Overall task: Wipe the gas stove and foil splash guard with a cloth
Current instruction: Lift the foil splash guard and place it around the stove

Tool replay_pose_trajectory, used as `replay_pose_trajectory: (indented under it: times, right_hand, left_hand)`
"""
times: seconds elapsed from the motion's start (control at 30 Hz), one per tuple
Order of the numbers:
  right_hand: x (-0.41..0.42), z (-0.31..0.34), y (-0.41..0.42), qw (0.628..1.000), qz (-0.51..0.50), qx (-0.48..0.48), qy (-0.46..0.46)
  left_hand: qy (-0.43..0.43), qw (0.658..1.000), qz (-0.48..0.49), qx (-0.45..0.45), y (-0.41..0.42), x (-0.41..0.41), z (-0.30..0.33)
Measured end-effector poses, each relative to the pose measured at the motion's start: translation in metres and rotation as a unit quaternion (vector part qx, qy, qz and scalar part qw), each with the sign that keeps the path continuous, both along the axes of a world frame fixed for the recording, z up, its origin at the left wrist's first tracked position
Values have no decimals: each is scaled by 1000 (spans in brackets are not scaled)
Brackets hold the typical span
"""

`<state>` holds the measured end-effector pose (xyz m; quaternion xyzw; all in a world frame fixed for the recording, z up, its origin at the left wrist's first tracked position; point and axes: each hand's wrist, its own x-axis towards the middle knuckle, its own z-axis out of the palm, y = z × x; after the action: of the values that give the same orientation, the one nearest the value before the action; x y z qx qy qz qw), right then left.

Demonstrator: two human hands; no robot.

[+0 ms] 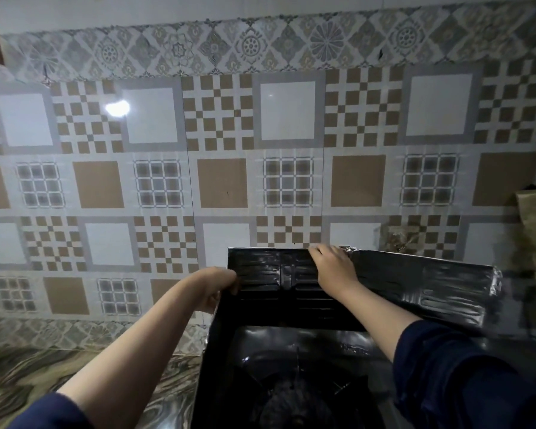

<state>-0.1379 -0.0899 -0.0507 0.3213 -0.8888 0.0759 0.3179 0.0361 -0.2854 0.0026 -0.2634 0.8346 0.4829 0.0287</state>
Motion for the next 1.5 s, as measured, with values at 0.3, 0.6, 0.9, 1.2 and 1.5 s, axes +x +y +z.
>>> replay_pose_trajectory:
  times: [0.3, 0.6, 0.9, 1.2, 1.5]
  right_hand:
    - [11, -1, 14, 989, -22, 127, -72]
    - [45, 6, -12, 990, 38, 52, -124]
    - [108, 33, -112, 804, 90, -245, -534]
    - [123, 54, -139, 835, 78, -212, -502]
    - [123, 65, -114, 930, 178, 103, -305]
  left_hand:
    - [-44, 997, 3, -61, 7, 18, 9]
    - [-127, 984, -38, -122, 3, 34, 4]
    - [-62, 997, -35, -31, -2, 49, -1]
    - [-10, 999, -42, 19, -3, 52, -6]
    - [-10, 997, -77, 25, 6, 56, -7]
